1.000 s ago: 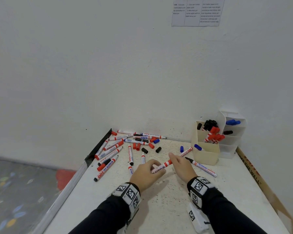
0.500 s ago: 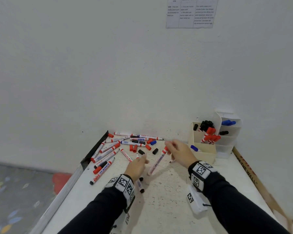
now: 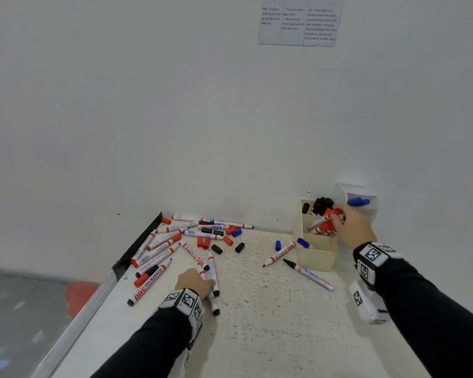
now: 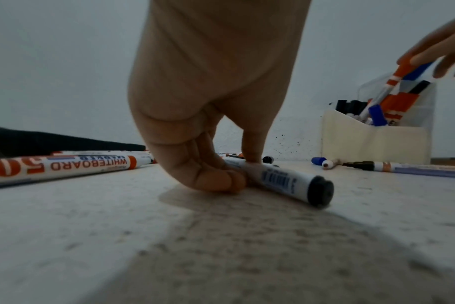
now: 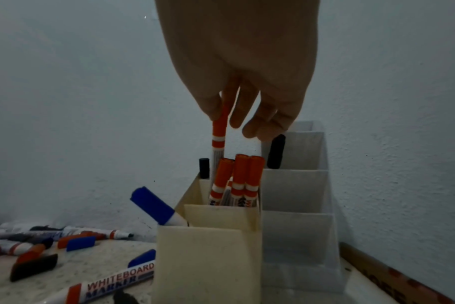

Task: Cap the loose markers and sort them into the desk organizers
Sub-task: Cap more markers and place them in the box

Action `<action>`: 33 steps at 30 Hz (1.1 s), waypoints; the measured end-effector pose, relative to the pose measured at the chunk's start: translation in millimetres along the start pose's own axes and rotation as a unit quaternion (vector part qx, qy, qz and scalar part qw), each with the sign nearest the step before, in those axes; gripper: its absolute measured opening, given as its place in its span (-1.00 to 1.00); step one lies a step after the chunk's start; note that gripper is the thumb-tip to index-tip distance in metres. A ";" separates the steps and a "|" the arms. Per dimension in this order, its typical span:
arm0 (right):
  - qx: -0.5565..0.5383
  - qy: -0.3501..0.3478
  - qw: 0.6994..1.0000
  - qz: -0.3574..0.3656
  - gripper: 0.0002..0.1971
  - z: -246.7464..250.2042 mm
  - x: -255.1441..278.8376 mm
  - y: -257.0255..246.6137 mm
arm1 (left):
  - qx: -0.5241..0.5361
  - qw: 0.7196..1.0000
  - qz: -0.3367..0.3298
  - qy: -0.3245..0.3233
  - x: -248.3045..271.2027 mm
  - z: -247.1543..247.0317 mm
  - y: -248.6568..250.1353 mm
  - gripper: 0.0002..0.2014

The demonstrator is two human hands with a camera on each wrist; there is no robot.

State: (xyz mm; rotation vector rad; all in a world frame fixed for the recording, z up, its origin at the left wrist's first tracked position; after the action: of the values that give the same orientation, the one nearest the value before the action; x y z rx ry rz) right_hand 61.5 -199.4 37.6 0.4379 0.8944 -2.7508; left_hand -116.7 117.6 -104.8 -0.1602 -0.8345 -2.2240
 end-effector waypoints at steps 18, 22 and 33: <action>0.153 0.023 0.988 0.025 -0.69 -52.0 -3.5 -35.3 | 0.280 0.959 -0.022 0.043 0.8 25.0 -15.6 -0.77; 0.038 -0.042 0.992 0.115 -0.81 -76.0 12.6 -93.9 | 0.289 0.955 -0.037 0.050 -1.6 27.7 -18.5 -0.80; 0.147 -0.418 0.890 0.105 -0.25 -223.4 74.9 -111.5 | 0.272 0.958 -0.077 0.043 -15.8 30.6 -26.4 -0.77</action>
State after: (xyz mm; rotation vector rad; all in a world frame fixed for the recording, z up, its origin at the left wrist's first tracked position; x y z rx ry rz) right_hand 6.5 14.7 -100.6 -0.5599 0.1938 -2.4639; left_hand -127.6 159.4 -100.1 0.2735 -1.4106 -2.0345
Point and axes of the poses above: each hand's wrist, its own x-axis away from the middle knuckle, its own z-axis out of the back of the hand, y = z × x, the point moved 7 cm from there along -x, towards the middle knuckle, and after that the axes turned 5 degrees about x, right-handed, at the moved point
